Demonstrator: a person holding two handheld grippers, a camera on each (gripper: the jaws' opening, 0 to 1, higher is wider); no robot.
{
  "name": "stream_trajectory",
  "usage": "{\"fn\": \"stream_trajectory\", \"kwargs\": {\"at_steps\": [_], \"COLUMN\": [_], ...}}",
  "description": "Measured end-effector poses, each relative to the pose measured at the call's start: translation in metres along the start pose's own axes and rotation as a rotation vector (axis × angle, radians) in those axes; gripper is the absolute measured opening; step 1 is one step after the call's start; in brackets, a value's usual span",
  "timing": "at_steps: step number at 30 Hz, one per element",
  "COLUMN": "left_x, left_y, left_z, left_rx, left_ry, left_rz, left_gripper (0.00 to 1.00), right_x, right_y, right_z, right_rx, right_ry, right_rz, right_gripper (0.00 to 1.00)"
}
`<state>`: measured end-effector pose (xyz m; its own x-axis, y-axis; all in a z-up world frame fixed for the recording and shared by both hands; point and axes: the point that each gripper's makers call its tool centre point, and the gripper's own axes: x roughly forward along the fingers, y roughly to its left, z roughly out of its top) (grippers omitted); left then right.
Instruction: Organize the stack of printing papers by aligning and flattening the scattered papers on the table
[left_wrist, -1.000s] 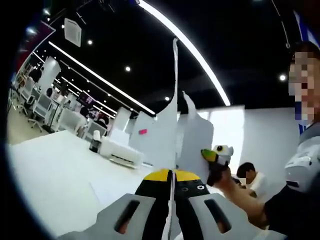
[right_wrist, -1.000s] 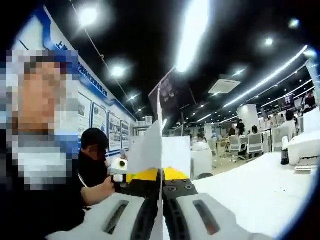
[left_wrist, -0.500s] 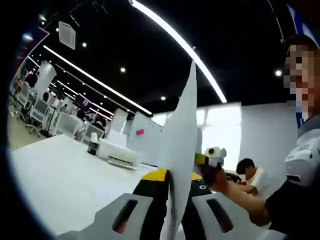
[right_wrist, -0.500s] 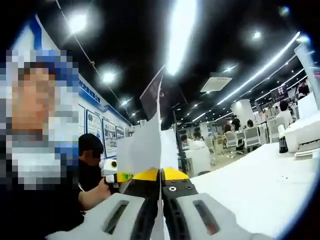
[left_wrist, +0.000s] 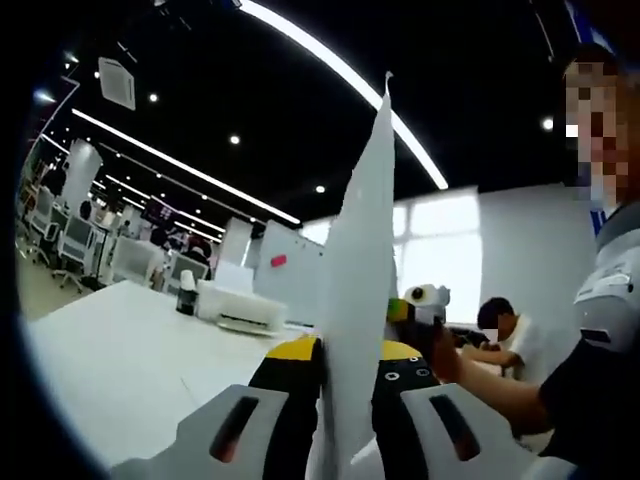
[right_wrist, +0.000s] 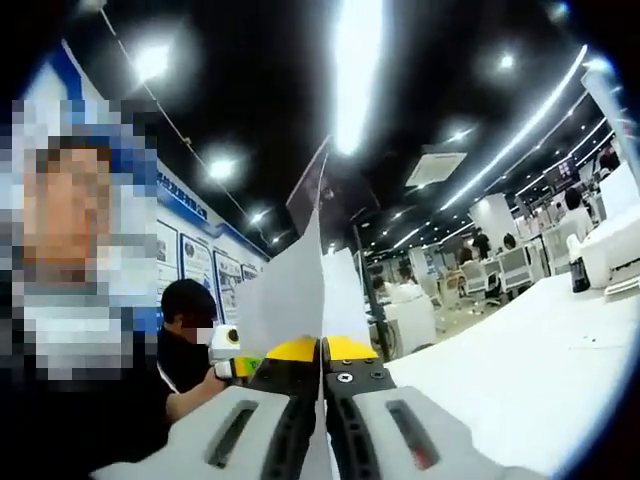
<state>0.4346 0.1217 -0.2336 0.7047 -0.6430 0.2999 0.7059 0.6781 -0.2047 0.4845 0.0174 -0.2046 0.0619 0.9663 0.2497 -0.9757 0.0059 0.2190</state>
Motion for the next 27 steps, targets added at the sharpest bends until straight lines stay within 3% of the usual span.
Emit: {"fn": "stream_trajectory", "kwargs": {"at_steps": [13, 27], "left_x": [0.002, 0.001], "left_y": [-0.002, 0.001], "left_z": [-0.003, -0.004], "left_rx": [0.007, 0.011], "left_ry": [0.016, 0.019], "left_rz": [-0.005, 0.001], "left_gripper": [0.22, 0.23], "right_x": [0.022, 0.044], "right_y": [0.016, 0.027], "right_z": [-0.006, -0.024], "right_rx": [0.032, 0.048], "right_ry": [-0.028, 0.000], "right_rz": [0.076, 0.121], "right_gripper": [0.00, 0.00]}}
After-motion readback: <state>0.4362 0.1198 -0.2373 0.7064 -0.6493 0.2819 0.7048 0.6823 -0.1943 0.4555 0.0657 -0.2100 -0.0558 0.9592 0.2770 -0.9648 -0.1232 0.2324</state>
